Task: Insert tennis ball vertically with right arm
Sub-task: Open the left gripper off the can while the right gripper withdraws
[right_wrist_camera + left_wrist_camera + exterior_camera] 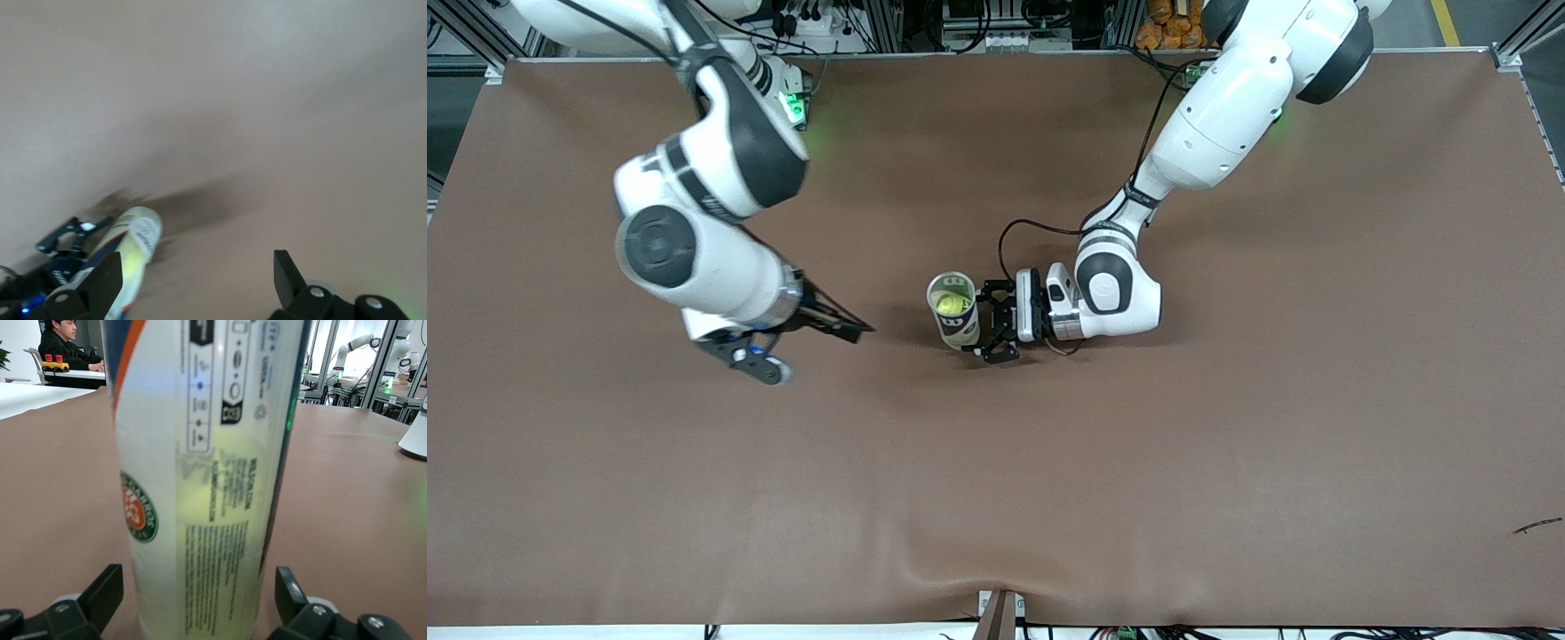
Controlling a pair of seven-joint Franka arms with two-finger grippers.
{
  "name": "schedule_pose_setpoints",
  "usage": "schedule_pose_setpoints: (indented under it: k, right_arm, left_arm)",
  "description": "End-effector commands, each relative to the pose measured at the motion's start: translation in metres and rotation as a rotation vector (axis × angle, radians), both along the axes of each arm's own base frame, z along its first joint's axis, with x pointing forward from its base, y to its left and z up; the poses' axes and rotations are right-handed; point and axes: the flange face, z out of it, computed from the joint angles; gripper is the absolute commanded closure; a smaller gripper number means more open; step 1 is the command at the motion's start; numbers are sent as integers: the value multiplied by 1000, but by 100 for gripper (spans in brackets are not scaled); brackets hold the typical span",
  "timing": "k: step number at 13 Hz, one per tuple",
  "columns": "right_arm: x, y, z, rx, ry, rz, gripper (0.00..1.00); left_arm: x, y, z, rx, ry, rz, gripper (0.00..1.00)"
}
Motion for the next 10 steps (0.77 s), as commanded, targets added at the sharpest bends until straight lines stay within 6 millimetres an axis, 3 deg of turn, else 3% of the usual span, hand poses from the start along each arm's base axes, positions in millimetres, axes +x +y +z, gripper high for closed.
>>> schedule_pose_setpoints:
  k: [1,4,6,10]
  right_arm:
    - [-9,-23,22,-11,-11,116,0]
    - [-11,-94,48,-38,-44,287,0]
    - [-14,-147,65,-42,-19,330,0]
    - [-35,-244,106,35,-27,423,0]
  left_arm:
    - [-9,18,16,11,9,13,0]
    - [-22,41,38,6,20,-6,0]
    - [-15,79,51,42,-5,-37,0]
    - [7,136,65,62,45,-152,0]
